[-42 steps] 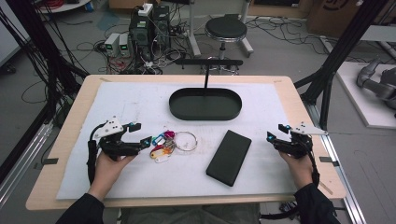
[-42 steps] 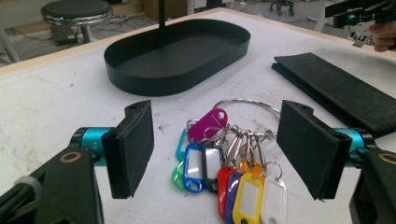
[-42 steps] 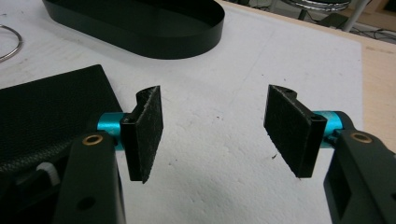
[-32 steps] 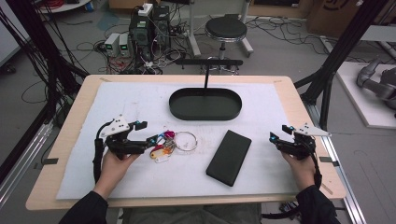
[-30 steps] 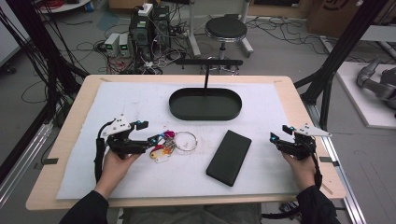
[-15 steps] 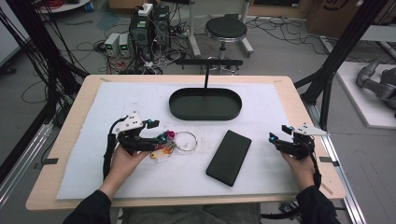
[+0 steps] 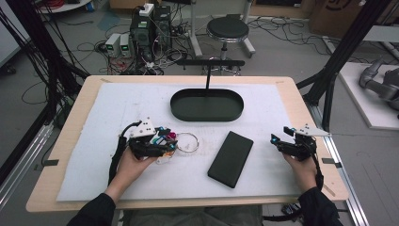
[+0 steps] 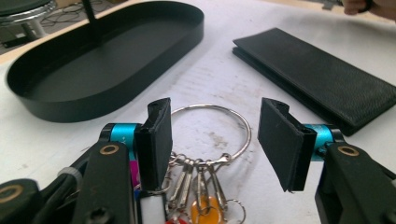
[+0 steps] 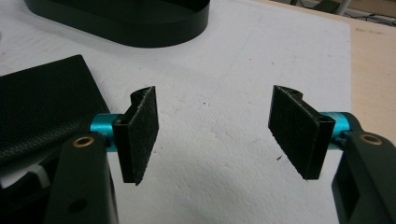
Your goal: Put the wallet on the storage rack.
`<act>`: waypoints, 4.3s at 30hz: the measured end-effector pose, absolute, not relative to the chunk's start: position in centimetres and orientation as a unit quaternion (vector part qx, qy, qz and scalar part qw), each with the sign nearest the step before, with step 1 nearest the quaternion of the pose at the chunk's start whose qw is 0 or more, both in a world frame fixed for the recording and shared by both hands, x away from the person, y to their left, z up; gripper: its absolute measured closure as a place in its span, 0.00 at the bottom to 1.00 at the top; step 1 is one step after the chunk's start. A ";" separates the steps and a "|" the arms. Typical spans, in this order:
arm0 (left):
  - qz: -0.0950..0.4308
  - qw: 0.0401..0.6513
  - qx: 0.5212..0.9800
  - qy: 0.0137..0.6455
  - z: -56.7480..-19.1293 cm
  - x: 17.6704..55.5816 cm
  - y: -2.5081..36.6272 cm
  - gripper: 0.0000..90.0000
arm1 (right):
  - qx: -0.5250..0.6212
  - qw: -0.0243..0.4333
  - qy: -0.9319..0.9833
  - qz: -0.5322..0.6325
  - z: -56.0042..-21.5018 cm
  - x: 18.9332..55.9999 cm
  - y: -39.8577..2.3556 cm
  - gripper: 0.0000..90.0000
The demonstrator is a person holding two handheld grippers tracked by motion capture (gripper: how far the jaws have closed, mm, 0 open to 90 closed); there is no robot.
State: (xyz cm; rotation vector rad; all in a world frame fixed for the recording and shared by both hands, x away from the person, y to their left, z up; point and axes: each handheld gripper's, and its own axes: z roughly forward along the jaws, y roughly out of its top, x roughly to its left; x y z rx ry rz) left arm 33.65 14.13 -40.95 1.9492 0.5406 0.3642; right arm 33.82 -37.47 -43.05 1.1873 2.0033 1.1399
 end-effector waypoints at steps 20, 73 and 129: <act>0.135 0.487 0.842 0.188 -41.9 33.2 11.7 0.53 | 0.421 0.185 0.770 0.442 -43.4 34.5 -36.3 0.50; 0.133 0.423 0.896 -0.017 -43.8 28.2 0.2 0.53 | 0.281 0.102 0.898 0.322 -44.0 37.2 -32.5 0.54; 0.169 0.485 0.857 -0.037 -43.1 28.6 1.5 0.97 | 0.272 0.109 0.895 0.337 -43.9 37.1 -32.2 0.44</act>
